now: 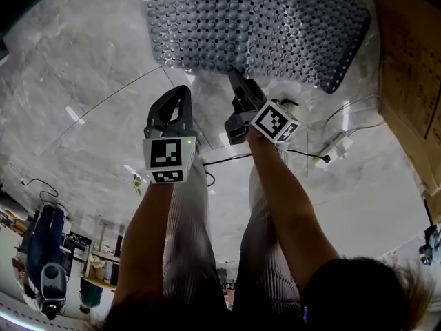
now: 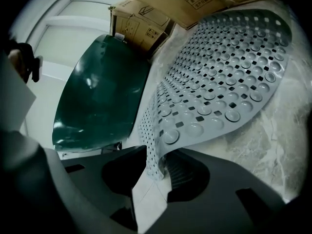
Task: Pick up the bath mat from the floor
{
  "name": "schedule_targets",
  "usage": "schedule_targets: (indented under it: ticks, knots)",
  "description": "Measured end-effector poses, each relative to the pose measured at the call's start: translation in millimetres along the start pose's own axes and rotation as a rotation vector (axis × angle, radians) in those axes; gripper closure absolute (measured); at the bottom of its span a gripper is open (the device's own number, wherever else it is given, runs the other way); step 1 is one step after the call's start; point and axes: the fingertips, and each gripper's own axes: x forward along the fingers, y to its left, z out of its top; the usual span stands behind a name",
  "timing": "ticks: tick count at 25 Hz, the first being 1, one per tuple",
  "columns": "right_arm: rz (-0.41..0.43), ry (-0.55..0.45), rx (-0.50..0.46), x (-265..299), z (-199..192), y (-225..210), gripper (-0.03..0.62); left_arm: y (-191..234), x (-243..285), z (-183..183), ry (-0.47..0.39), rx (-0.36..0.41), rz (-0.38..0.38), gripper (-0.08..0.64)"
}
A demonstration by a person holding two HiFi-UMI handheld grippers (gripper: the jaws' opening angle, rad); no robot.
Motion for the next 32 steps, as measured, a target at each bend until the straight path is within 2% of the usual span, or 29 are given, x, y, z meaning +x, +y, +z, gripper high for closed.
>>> schedule_targets:
  ticks: [6, 11, 20, 27, 30, 32]
  knots:
    - [0.019, -0.012, 0.018, 2.8, 1.9, 1.4, 0.474, -0.9, 0.9, -4.9, 0.005, 0.006, -0.004, 0.554]
    - [0.055, -0.025, 0.025, 10.4, 2.1, 4.6, 0.501, -2.3, 5.1, -7.9, 0.003, 0.022, -0.015, 0.554]
    - [0.124, -0.024, 0.063, 12.6, 3.7, 11.7, 0.495, 2.8, 7.1, -13.8, 0.004, 0.020, -0.015, 0.554]
    - [0.144, -0.019, 0.068, 14.5, 2.9, 14.4, 0.487, 2.7, 9.7, -14.7, -0.003, 0.018, -0.014, 0.554]
    - [0.105, -0.037, 0.076, 14.5, 3.0, 10.9, 0.501, 2.3, 8.5, -16.7, -0.002, 0.017, -0.016, 0.554]
    - [0.061, -0.053, 0.084, 14.2, 2.8, 5.4, 0.556, 2.5, 6.8, -18.2, 0.000, 0.018, -0.016, 0.554]
